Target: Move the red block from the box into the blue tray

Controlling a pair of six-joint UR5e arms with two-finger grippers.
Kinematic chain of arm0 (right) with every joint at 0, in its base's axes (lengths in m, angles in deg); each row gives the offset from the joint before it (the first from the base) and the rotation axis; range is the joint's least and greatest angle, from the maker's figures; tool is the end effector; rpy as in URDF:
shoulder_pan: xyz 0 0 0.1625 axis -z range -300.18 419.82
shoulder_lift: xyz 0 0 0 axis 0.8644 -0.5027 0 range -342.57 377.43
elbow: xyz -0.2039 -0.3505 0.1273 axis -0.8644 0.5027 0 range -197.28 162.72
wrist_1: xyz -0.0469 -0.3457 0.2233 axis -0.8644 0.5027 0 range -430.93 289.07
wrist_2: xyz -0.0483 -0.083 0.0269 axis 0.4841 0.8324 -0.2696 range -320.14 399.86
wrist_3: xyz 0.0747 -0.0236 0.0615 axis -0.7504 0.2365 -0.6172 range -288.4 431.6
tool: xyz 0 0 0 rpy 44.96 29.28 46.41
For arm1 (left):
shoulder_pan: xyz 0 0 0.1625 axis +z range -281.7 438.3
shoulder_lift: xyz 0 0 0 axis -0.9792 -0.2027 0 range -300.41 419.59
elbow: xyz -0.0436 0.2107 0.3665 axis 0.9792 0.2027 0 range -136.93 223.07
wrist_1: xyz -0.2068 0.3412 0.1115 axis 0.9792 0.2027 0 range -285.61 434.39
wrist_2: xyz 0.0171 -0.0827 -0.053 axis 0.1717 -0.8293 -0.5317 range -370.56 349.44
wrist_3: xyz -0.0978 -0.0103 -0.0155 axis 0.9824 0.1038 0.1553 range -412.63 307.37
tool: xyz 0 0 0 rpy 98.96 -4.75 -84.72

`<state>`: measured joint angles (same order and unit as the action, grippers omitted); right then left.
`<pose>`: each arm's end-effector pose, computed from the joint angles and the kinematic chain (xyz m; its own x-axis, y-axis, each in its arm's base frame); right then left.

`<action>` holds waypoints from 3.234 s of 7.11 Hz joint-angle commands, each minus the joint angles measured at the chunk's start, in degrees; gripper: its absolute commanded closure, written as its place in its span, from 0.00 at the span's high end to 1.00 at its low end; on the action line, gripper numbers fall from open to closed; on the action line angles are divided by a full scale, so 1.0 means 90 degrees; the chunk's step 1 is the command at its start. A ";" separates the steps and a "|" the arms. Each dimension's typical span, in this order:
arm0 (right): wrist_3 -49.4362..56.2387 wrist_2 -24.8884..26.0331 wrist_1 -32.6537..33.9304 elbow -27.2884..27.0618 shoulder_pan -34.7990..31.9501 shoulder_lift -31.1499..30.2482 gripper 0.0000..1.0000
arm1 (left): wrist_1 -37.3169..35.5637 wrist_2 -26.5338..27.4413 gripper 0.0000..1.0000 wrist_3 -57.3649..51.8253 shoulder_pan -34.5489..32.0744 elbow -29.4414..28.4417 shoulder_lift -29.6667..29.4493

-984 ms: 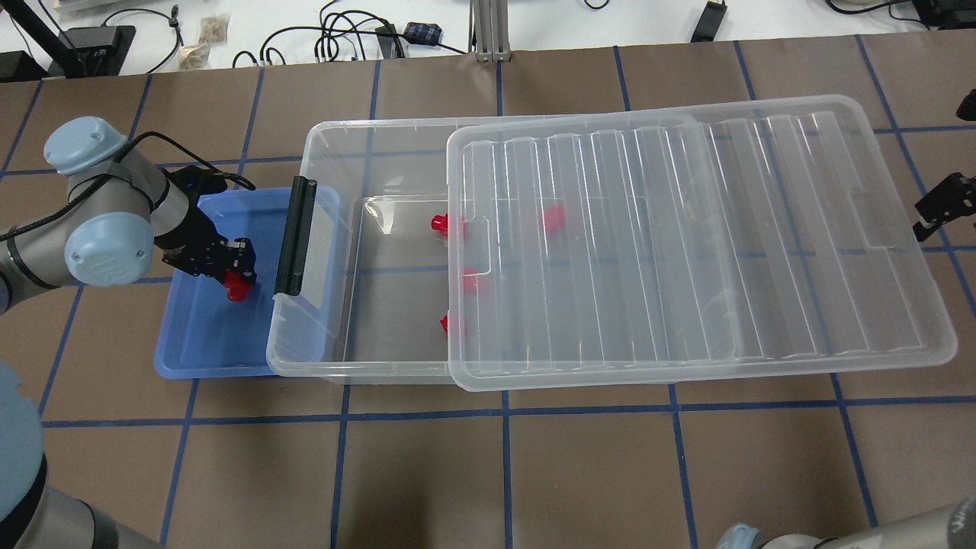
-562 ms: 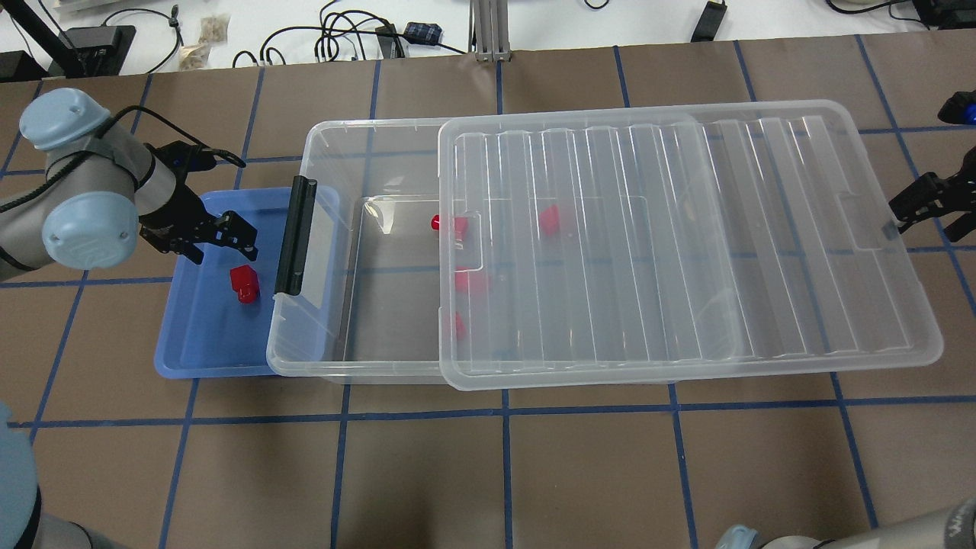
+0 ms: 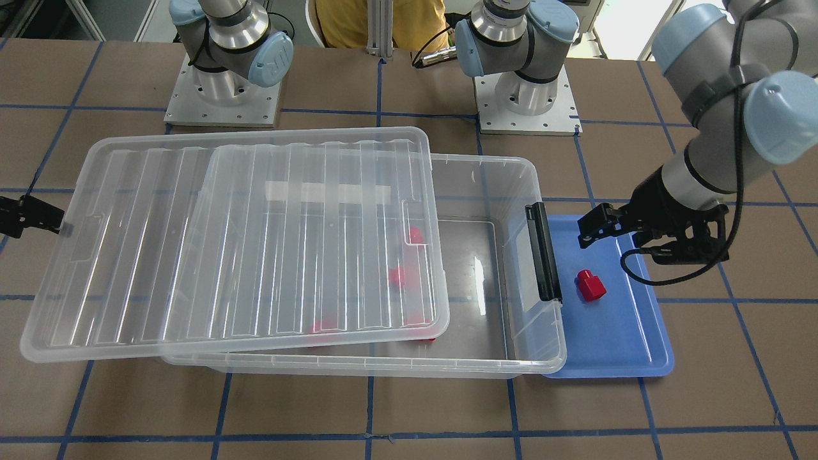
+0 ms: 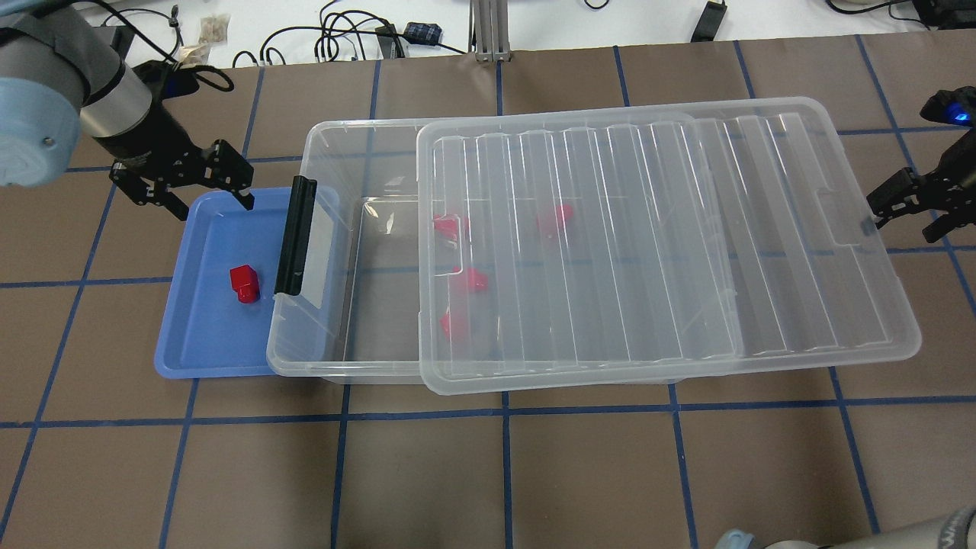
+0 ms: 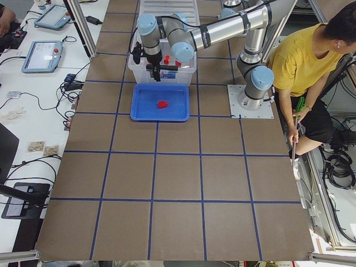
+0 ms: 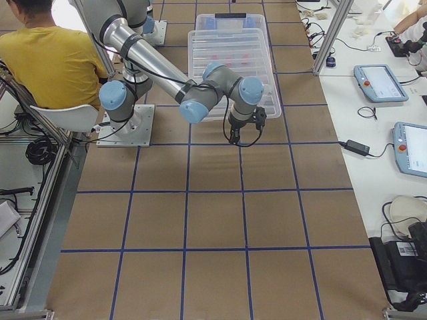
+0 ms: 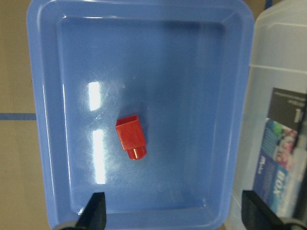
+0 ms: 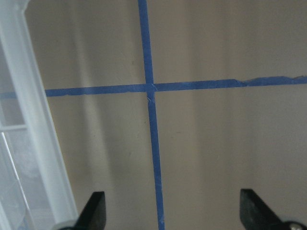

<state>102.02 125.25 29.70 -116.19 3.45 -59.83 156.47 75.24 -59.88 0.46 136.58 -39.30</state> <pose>-0.1800 -0.5255 0.3158 -0.9836 0.0734 -0.1649 0.0530 0.9908 0.1248 -0.0236 -0.5578 0.3915 -0.9925 -0.0908 0.0821 -0.0853 0.9940 0.0683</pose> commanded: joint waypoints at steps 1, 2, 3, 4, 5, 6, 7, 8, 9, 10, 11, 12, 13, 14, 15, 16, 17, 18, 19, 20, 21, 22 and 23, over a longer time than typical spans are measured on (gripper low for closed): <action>-0.0225 -0.0006 -0.0010 0.0004 -0.0094 -0.0038 1.00 | 0.0021 -0.0012 1.00 0.1348 -0.0907 -0.0292 0.0322; -0.0574 0.0004 -0.0020 0.0004 -0.0201 -0.0048 1.00 | 0.0030 0.0084 1.00 0.1469 -0.1230 -0.0399 0.0565; -0.0732 0.0004 -0.0078 -0.0015 -0.0298 -0.0164 1.00 | 0.0040 0.0124 1.00 0.1615 -0.1417 -0.0390 0.0742; -0.0888 0.0014 -0.0107 -0.0025 -0.0309 -0.0185 1.00 | 0.0059 0.0105 1.00 0.1801 -0.1515 -0.0361 0.0898; -0.0967 0.0014 -0.0127 -0.0083 -0.0309 -0.0185 1.00 | 0.0089 0.0086 1.00 0.1783 -0.1536 -0.0255 0.1035; -0.1046 -0.0005 -0.0117 -0.0277 -0.0309 -0.0262 1.00 | 0.0079 0.0085 1.00 0.1725 -0.1536 -0.0176 0.0959; -0.1201 -0.0015 -0.0108 -0.0405 -0.0319 -0.0447 1.00 | 0.0040 0.0085 1.00 0.1715 -0.1536 -0.0098 0.1055; -0.1396 -0.0180 -0.0117 -0.0425 -0.0338 -0.0478 1.00 | 0.0040 0.0095 1.00 0.1715 -0.1536 -0.0097 0.1094; -0.1630 -0.0307 -0.0117 -0.0435 -0.0358 -0.0488 1.00 | 0.0030 0.0192 1.00 0.1715 -0.1536 -0.0107 0.1143; -0.1739 -0.0328 -0.0127 -0.0493 -0.0358 -0.0546 1.00 | 0.0079 0.0212 1.00 0.1811 -0.1545 -0.0107 0.1124; -0.1740 -0.0415 -0.0117 -0.0639 -0.0358 -0.0643 1.00 | 0.0214 0.0377 1.00 0.1832 -0.1546 -0.0185 0.1095; -0.1875 -0.0503 -0.0117 -0.0824 -0.0358 -0.0779 1.00 | 0.0438 0.0543 1.00 0.1832 -0.1536 -0.0234 0.1143; -0.1954 -0.0552 -0.0108 -0.0971 -0.0358 -0.0935 1.00 | 0.0411 0.0467 1.00 0.1812 -0.1516 -0.0234 0.1134; -0.1945 -0.0553 -0.0108 -0.1050 -0.0358 -0.1005 1.00 | 0.0401 0.0457 1.00 0.1783 -0.1516 -0.0205 0.1144; -0.1954 -0.0553 -0.0108 -0.1060 -0.0358 -0.1025 1.00 | 0.0401 0.0495 1.00 0.1715 -0.1516 -0.0205 0.1163; -0.1955 -0.0553 -0.0108 -0.1099 -0.0358 -0.1073 1.00 | 0.0401 0.0496 1.00 0.1715 -0.1516 -0.0205 0.1173; -0.1964 -0.0717 -0.0108 -0.1206 -0.0358 -0.1161 1.00 | 0.0401 0.0496 1.00 0.1715 -0.1516 -0.0205 0.1183; -0.2119 -0.0786 -0.0079 -0.1236 -0.0358 -0.1200 1.00 | 0.0401 0.0496 1.00 0.1715 -0.1526 -0.0195 0.1192; -0.2227 -0.0787 -0.0069 -0.1246 -0.0358 -0.1201 1.00 | 0.0392 0.0505 1.00 0.1715 -0.1516 -0.0185 0.1193; -0.2238 -0.0845 -0.0069 -0.1246 -0.0358 -0.1201 1.00 | 0.0392 0.0525 1.00 0.1695 -0.1516 -0.0176 0.1202; -0.2315 -0.1136 -0.0069 -0.1255 -0.0358 -0.1191 1.00 | 0.0392 0.0515 1.00 0.1676 -0.1516 -0.0176 0.1202; -0.2529 -0.1138 -0.0069 -0.1246 -0.0426 -0.1191 1.00 | 0.0392 0.0515 1.00 0.1675 -0.1507 -0.0166 0.1212; -0.2569 -0.1148 -0.0049 -0.1246 -0.0552 -0.1201 1.00 | 0.0392 0.0525 1.00 0.1656 -0.1497 -0.0137 0.1241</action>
<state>79.88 115.31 29.13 -127.42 -0.47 -70.58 160.00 79.90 -44.82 -13.10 135.13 -28.35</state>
